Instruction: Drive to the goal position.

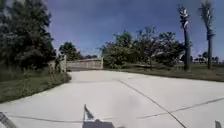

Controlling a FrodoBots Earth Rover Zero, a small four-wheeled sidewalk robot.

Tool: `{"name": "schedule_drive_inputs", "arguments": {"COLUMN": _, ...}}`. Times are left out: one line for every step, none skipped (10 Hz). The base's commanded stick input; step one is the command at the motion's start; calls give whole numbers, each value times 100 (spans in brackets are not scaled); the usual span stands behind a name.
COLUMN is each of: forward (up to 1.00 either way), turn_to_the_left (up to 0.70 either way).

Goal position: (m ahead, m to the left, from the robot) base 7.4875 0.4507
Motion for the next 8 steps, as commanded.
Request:
{"name": "schedule_drive_inputs", "arguments": {"forward": 85, "turn_to_the_left": 0}}
{"name": "schedule_drive_inputs", "arguments": {"forward": 85, "turn_to_the_left": 0}}
{"name": "schedule_drive_inputs", "arguments": {"forward": 85, "turn_to_the_left": 0}}
{"name": "schedule_drive_inputs", "arguments": {"forward": 85, "turn_to_the_left": 0}}
{"name": "schedule_drive_inputs", "arguments": {"forward": 85, "turn_to_the_left": 0}}
{"name": "schedule_drive_inputs", "arguments": {"forward": 85, "turn_to_the_left": 0}}
{"name": "schedule_drive_inputs", "arguments": {"forward": 85, "turn_to_the_left": 0}}
{"name": "schedule_drive_inputs", "arguments": {"forward": 85, "turn_to_the_left": 0}}
